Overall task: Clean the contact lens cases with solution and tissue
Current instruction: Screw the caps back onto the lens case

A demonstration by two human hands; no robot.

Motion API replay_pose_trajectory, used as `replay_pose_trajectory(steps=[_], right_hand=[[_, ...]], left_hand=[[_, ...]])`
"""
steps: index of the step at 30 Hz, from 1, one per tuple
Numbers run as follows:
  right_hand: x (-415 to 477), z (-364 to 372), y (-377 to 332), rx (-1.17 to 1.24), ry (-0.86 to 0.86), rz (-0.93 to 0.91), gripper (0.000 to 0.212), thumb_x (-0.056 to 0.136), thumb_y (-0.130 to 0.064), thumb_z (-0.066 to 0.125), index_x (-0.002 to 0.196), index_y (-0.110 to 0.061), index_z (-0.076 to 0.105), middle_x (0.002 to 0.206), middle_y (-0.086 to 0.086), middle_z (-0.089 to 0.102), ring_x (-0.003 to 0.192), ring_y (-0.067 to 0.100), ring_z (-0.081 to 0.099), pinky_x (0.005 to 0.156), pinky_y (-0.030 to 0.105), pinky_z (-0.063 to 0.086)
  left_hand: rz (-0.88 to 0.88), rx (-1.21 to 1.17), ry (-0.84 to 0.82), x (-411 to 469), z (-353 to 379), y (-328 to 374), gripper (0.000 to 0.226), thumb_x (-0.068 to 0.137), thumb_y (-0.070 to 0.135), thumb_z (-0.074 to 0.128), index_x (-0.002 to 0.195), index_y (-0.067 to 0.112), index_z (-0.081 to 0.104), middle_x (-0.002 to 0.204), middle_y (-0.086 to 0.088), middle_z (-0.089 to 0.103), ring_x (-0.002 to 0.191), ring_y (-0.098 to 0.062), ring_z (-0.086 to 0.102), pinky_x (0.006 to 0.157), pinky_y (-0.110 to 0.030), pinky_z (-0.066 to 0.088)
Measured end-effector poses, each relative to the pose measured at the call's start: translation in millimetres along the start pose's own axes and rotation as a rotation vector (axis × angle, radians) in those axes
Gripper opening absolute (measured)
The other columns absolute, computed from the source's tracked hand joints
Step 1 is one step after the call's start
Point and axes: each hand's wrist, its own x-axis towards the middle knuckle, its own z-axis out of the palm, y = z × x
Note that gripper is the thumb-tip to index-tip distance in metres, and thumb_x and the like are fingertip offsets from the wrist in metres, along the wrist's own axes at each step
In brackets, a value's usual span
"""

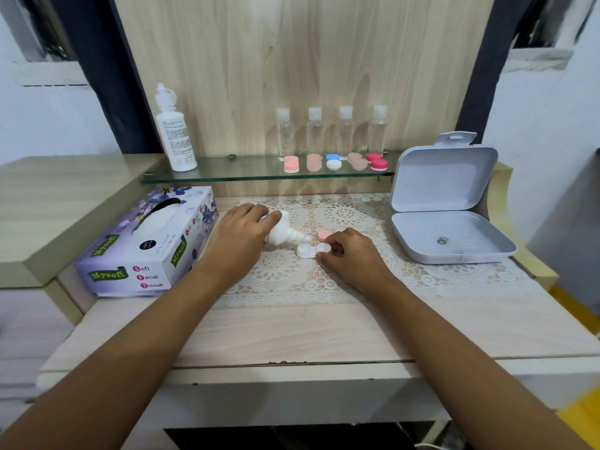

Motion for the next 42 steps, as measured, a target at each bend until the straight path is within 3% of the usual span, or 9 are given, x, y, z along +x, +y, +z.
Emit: replay_pose_trajectory(steps=[7,14,22,42], right_hand=[[0.1,-2.3,-0.9,0.047,-0.008,0.019,0.030,0.081,-0.029,0.067,0.107,-0.014,0.067,0.099,0.006,0.058,0.094,0.020,0.053,0.072,0.026,0.035],[-1.1,-5.3,-3.4,0.056,-0.013,0.012,0.026,0.080,-0.029,0.068,0.099,-0.013,0.070,0.086,0.002,0.054,0.088,0.021,0.055,0.073,0.032,0.042],[-2.1,-6.6,-4.3,0.059,-0.025,0.008,0.024,0.080,-0.028,0.067,0.095,-0.009,0.070,0.090,0.013,0.063,0.087,0.026,0.057,0.077,0.038,0.044],[-0.5,-4.6,-3.0,0.069,-0.016,0.005,0.023,0.079,-0.029,0.068,0.091,-0.010,0.071,0.084,0.012,0.063,0.083,0.025,0.057,0.068,0.034,0.042]], left_hand=[[0.001,-0.061,0.001,8.8,-0.6,9.1,0.051,0.060,0.011,0.083,0.107,0.003,0.064,0.094,-0.016,0.067,0.084,-0.034,0.063,0.072,-0.042,0.051],[0.043,-0.026,0.000,13.3,6.8,13.3,0.050,0.061,0.009,0.082,0.107,0.004,0.064,0.096,-0.017,0.067,0.087,-0.034,0.063,0.075,-0.043,0.051],[0.060,0.018,0.020,12.7,12.1,11.9,0.051,0.058,0.004,0.082,0.106,0.005,0.065,0.096,-0.016,0.067,0.089,-0.034,0.063,0.076,-0.042,0.051],[0.083,0.056,0.059,15.6,10.0,13.4,0.052,0.054,0.002,0.084,0.102,0.009,0.066,0.093,-0.012,0.067,0.086,-0.031,0.063,0.076,-0.038,0.051]])
